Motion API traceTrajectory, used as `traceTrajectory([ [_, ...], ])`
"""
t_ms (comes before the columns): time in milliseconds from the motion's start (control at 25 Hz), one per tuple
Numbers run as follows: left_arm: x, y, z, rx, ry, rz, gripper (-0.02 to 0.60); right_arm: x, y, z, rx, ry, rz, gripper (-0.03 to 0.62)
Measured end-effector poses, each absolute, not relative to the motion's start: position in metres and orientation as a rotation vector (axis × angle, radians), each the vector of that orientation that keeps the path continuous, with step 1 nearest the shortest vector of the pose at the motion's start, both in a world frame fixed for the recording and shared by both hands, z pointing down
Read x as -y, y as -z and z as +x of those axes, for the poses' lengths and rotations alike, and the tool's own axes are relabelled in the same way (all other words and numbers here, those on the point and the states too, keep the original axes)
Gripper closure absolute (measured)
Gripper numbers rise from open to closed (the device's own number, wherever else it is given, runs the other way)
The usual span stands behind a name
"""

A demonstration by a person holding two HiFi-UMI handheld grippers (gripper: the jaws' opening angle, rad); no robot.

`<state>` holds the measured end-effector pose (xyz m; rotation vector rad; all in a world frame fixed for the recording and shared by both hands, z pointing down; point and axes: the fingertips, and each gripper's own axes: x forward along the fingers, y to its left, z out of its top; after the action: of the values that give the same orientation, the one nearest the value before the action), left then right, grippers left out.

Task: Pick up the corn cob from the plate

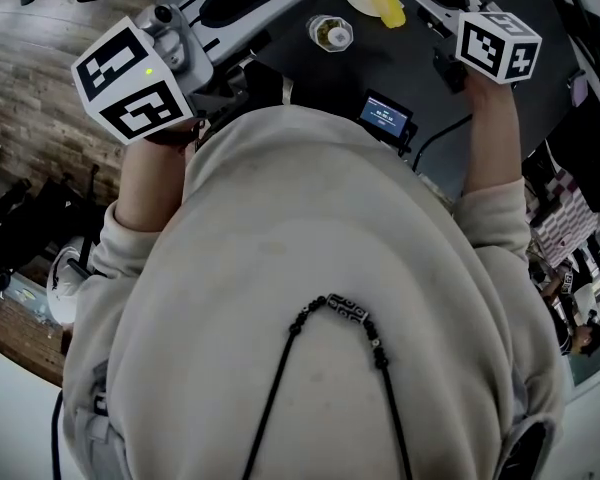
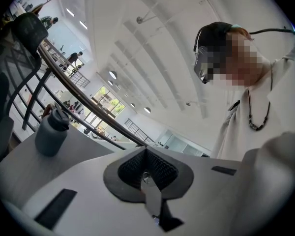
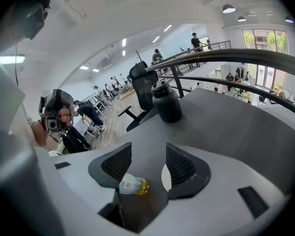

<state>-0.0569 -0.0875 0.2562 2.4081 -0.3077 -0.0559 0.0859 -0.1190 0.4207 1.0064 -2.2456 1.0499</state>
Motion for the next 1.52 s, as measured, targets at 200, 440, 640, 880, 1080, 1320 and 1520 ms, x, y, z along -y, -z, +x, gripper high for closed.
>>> traceTrajectory([
  [200, 0.086, -0.260, -0.061, 0.326, 0.063, 2.395, 0.580, 0.121, -0.439, 0.089, 2.202, -1.083, 1.024, 0.363],
  [440, 0.087, -0.265, -0.067, 0.349, 0.072, 2.382, 0.580, 0.126, -0.461, 0.097, 2.139, -1.110, 1.065, 0.342],
  [640, 0.087, -0.267, -0.072, 0.367, 0.077, 2.374, 0.580, 0.124, -0.476, 0.099, 2.109, -1.130, 1.053, 0.342],
  [880, 0.087, -0.270, -0.075, 0.385, 0.081, 2.363, 0.580, 0.125, -0.490, 0.101, 2.076, -1.135, 1.040, 0.338],
  [1080, 0.087, -0.274, -0.076, 0.396, 0.082, 2.351, 0.580, 0.125, -0.502, 0.101, 2.052, -1.142, 1.025, 0.333],
  [1320, 0.087, -0.277, -0.080, 0.408, 0.083, 2.340, 0.580, 0.124, -0.515, 0.103, 2.021, -1.161, 1.016, 0.330],
  [1520, 0.087, -0.281, -0.081, 0.415, 0.084, 2.332, 0.580, 0.121, -0.530, 0.105, 1.989, -1.171, 1.003, 0.327],
])
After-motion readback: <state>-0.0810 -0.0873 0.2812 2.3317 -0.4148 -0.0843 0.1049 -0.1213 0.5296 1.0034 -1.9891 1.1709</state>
